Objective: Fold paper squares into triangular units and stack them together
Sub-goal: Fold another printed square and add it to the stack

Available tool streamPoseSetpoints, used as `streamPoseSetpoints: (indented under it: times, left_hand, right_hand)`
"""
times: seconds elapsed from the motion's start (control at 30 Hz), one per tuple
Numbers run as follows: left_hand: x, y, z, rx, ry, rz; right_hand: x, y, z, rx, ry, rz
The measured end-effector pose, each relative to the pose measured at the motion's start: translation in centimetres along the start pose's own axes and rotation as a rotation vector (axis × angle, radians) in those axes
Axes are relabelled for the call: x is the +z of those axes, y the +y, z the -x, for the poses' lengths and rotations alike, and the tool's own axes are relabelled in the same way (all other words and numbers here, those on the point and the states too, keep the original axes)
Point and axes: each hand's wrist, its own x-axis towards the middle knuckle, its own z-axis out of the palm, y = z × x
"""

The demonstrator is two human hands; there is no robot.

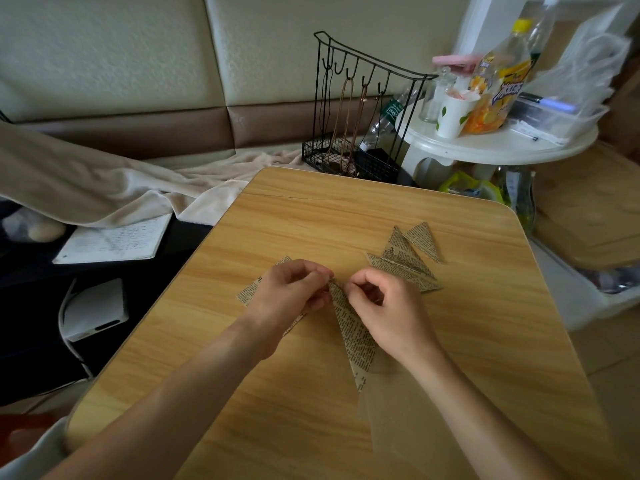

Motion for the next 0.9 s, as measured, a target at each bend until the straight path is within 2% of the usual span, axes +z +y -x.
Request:
streamPoseSetpoints:
  times: [0.6,0.9]
  left_hand:
    - [0.0,-0.21,0.34,0.093,-0.044,-0.179]
    - [-0.05,-0.34,0.28,0.062,-0.081,-0.198]
  right_hand:
    - [0.23,0.06,-0.04,0.007,-0.006,-0.073]
    - [0.19,-0.14,-0.05,0.004,-0.002,-0.066]
